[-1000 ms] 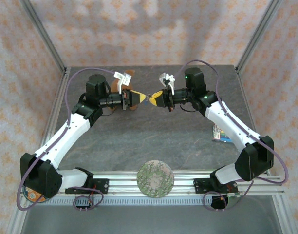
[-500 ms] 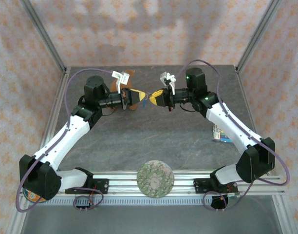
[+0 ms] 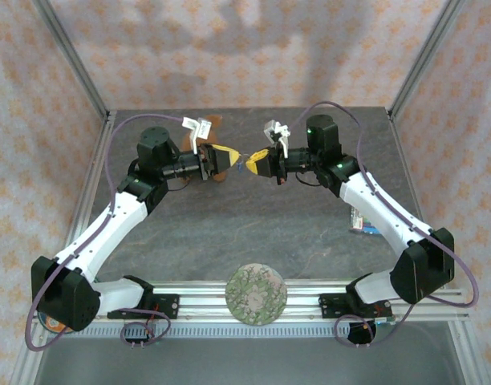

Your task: Remove the keys from the keyring

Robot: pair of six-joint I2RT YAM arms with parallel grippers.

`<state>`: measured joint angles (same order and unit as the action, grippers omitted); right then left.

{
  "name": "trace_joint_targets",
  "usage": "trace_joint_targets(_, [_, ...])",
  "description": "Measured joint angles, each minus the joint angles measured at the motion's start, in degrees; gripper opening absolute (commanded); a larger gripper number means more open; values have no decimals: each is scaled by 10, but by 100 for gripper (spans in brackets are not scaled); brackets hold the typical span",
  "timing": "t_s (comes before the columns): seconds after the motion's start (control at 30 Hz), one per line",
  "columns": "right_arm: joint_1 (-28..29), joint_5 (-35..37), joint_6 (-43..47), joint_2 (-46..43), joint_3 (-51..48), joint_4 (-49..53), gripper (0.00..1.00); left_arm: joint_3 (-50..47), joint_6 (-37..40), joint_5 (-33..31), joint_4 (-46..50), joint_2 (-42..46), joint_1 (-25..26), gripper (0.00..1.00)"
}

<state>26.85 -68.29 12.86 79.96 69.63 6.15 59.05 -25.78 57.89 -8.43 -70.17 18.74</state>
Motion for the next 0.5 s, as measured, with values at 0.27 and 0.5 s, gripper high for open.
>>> trace_joint_targets(0.27, [0,5,23,0,16,50,0,-6,7,-10,9,16,-26,47])
trace_joint_targets(0.5, [0,-3,65,28,75,128,0,36,64,6,94,6,-22,53])
